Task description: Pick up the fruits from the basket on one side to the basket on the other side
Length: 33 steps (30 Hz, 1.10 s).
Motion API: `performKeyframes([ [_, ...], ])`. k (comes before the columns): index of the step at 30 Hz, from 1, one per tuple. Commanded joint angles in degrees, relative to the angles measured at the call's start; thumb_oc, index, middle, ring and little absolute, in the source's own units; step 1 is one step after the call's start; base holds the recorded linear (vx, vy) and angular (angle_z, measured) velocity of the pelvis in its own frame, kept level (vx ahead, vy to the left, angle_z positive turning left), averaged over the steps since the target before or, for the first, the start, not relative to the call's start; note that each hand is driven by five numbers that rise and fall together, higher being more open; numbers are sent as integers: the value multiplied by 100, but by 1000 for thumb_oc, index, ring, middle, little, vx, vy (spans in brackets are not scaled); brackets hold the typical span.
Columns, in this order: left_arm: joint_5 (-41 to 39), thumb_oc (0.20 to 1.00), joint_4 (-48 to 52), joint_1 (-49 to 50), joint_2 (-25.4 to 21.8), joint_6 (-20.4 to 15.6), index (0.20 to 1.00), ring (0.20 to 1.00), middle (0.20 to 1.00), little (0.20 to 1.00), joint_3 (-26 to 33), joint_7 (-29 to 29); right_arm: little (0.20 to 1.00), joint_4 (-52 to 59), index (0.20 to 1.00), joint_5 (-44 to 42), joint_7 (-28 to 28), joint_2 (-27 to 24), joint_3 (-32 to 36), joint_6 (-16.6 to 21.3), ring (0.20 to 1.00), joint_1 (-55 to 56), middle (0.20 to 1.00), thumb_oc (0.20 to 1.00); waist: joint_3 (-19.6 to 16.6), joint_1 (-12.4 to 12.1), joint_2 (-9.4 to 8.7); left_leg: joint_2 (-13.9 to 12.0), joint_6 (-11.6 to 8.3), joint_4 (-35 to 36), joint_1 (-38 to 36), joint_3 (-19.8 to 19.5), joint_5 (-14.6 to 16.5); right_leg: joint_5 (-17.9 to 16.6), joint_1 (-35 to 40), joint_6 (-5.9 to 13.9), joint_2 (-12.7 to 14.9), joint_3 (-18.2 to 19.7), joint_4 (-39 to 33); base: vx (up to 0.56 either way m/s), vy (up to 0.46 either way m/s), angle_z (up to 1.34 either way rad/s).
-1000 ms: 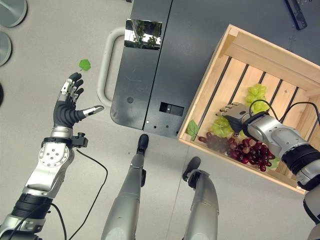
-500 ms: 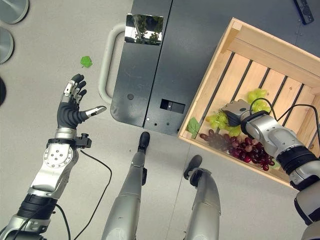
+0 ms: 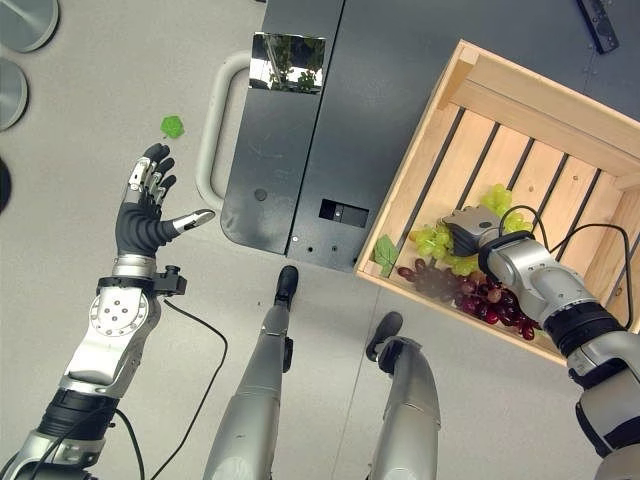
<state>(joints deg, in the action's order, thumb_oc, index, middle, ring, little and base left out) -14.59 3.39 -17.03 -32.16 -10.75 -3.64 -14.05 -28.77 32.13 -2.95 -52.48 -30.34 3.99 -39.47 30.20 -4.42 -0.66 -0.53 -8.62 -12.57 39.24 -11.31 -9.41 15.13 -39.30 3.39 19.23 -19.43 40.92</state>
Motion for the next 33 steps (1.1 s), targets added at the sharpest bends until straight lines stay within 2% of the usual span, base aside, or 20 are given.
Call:
performKeyframes([
  [1,-154,1000,394,-17,145,-365,1000,1000,1000,1000,154,68,200,538,200,-1747,199,151,656,176,200,371,200,200,-40,112,113,160,490,-241,-554,14,780,-918,489,371,-99,-66,-1198,9,12,3],
  [4,-248,1000,392,130,66,-403,1000,1000,1000,1000,218,219,200,839,200,-2617,212,191,1128,351,200,518,200,200,-40,109,70,161,481,-193,-925,28,819,-945,911,376,-104,-119,-1317,10,12,0],
  [10,-329,1000,400,549,-100,-469,1000,1000,1000,1000,521,437,200,1441,200,-3429,185,69,1848,572,200,781,200,200,-131,104,-54,105,503,-42,-1626,87,902,-1045,1700,404,-186,-124,-1691,56,29,-1],
  [12,-341,1000,325,782,-181,-484,1000,1000,1000,1000,694,535,200,1739,200,-3880,147,66,2213,651,200,970,200,200,-384,126,-109,55,487,143,-1929,111,896,-1092,2084,428,-255,-203,-1965,111,21,-1],
  [15,-341,1000,326,924,-217,-479,1000,1000,1000,1000,783,616,200,1969,200,-4124,103,94,2453,665,200,1144,200,200,-535,128,-126,46,483,222,-2128,106,901,-1116,2313,432,-300,-244,-2112,89,11,-3],
  [16,-336,1000,301,1087,-217,-487,1000,1000,1000,1000,879,678,200,2038,200,-4479,84,187,2610,687,200,1197,200,200,-717,126,-162,34,503,261,-2327,153,948,-1141,2550,441,-372,-242,-2281,109,13,-2],
  [19,-349,1000,296,1281,-215,-479,1000,1000,1000,1000,957,758,200,2108,200,-4769,40,322,2723,703,200,1303,200,200,-862,124,-182,3,515,310,-2488,207,984,-1182,2733,456,-433,-226,-2464,86,12,-15],
  [22,-334,1000,391,1621,-203,-454,1000,1000,1000,1000,1122,921,200,2326,200,-5397,-53,571,2905,700,200,1422,200,200,-1214,135,-228,-30,535,439,-2785,290,1028,-1252,3051,480,-555,-185,-2773,112,6,-12],
  [27,-463,1000,446,1784,-149,-411,1000,1000,1000,1000,1142,1080,200,2622,200,-5819,-175,681,2998,708,200,1496,200,200,-1520,158,-221,-72,525,570,-3023,337,1045,-1261,3307,483,-647,-172,-2989,83,5,-8],
  [28,-529,1000,567,1859,-257,-388,1000,1000,1000,1000,1068,1301,200,2637,200,-5961,-189,724,2994,715,200,1491,200,200,-1682,158,-223,-86,519,652,-3121,346,1045,-1275,3439,495,-682,-189,-3143,71,17,-4],
  [33,-769,1000,936,1934,-584,-218,1000,1000,1000,1000,748,1883,200,2874,200,-6039,-325,747,2892,668,200,1452,200,200,-2055,195,-202,-124,513,854,-3397,477,1049,-1395,3749,535,-763,-171,-3545,82,22,-8],
])
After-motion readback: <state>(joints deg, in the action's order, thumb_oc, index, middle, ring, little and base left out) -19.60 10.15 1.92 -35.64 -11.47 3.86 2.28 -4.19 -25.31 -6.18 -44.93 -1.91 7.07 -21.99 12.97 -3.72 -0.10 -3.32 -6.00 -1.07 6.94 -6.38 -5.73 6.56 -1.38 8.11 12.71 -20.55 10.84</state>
